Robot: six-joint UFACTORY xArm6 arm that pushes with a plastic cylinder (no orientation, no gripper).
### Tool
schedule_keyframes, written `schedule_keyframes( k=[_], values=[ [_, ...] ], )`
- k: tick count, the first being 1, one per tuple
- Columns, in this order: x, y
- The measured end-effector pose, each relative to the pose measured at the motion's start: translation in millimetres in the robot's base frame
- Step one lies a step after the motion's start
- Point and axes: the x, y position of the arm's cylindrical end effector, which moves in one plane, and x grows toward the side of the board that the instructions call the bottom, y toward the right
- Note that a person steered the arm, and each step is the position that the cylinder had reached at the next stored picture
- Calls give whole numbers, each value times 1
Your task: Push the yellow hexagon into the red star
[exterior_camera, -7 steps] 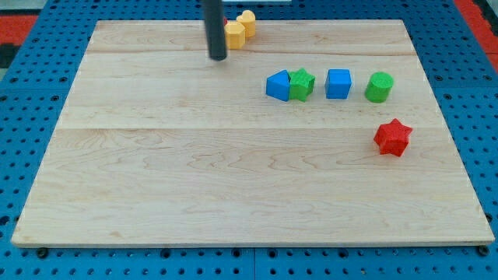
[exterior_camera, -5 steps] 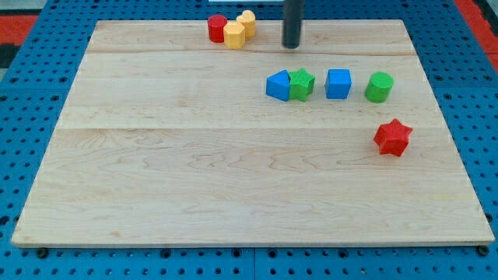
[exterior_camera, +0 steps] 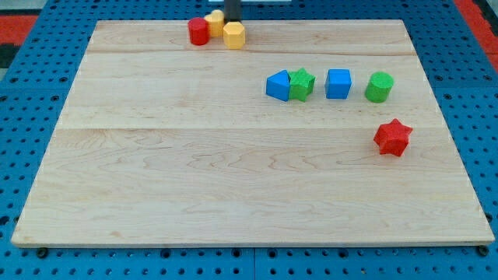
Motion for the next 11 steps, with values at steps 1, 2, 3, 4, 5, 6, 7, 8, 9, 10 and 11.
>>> schedule_keyframes(
  k=[1, 2, 3, 4, 5, 6, 7, 8, 9, 10, 11],
  values=[
    [25, -3],
    [22, 24],
    [-3, 27],
    [4, 32],
    [5, 41],
    [2, 72],
    [26, 76],
    [46, 45],
    [65, 34],
    [98, 27],
    [136, 2]
  ],
)
